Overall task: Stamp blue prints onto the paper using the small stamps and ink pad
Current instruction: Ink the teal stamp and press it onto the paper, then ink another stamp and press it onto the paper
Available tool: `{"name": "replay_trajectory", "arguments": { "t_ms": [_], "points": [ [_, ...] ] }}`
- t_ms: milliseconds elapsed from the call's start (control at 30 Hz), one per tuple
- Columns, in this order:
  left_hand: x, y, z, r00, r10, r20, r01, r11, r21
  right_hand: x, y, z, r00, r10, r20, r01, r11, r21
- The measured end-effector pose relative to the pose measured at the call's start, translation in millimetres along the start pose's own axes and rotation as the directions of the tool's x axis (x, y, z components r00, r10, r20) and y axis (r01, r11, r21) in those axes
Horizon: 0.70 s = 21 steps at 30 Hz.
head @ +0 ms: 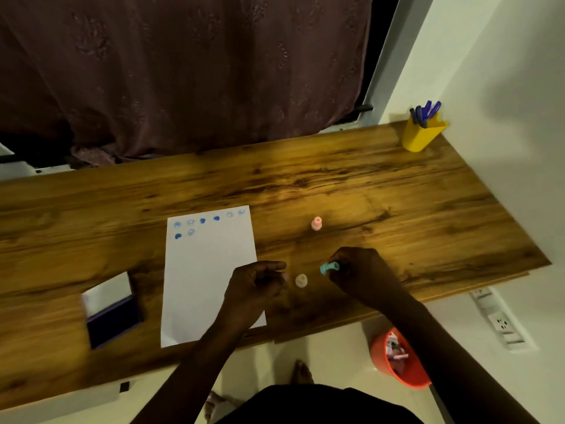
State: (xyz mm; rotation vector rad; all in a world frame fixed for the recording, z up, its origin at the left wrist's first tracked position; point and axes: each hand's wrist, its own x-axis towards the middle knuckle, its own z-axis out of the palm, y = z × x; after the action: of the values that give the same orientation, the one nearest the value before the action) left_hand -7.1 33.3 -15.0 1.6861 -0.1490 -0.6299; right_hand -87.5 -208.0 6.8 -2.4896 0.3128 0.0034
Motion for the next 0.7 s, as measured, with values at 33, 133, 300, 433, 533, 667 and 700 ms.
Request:
{"name": "replay_trajectory", "arguments": {
  "t_ms": [33, 133, 300, 433, 533, 667, 700],
  "points": [
    [0.8, -0.3, -0.6, 1.0, -0.01, -0.009, 0.01, 1.0, -0.004, 1.0, 5.1, 2.1, 1.0, 0.004, 0.013, -0.003, 0.999, -0.032],
    [2.1, 0.5, -2.0, 0.999, -0.033, -0.028, 0.033, 0.999, -0.022, 5.9, 11.7, 15.9, 0.996, 0.013, 0.091, 0.002, 0.987, -0.163],
    [1.2, 3.0, -2.4, 0.997, -0.048, -0.059, 0.045, 0.998, -0.047, 17.5, 14.6, 37.8, 0.988, -0.022, 0.155, 0.065, 0.958, -0.28],
    [-0.6, 4.4, -2.1, 0.995, -0.054, -0.08, 0.05, 0.997, -0.055, 22.0, 16.3, 45.1, 0.981, -0.055, 0.184, 0.108, 0.949, -0.295],
    [-0.9, 3.7, -2.8, 0.994, -0.054, -0.091, 0.048, 0.996, -0.069, 24.3, 17.5, 45.2, 0.977, -0.058, 0.206, 0.12, 0.945, -0.303],
    [-1.3, 3.9, -5.0, 0.994, -0.048, -0.1, 0.04, 0.996, -0.082, 25.2, 18.0, 34.8, 0.984, -0.1, 0.147, 0.137, 0.953, -0.271],
    [-1.4, 4.0, -6.0, 0.993, -0.048, -0.107, 0.039, 0.996, -0.086, 27.4, 17.7, 29.5, 0.988, -0.111, 0.104, 0.133, 0.962, -0.237]
  ]
}}
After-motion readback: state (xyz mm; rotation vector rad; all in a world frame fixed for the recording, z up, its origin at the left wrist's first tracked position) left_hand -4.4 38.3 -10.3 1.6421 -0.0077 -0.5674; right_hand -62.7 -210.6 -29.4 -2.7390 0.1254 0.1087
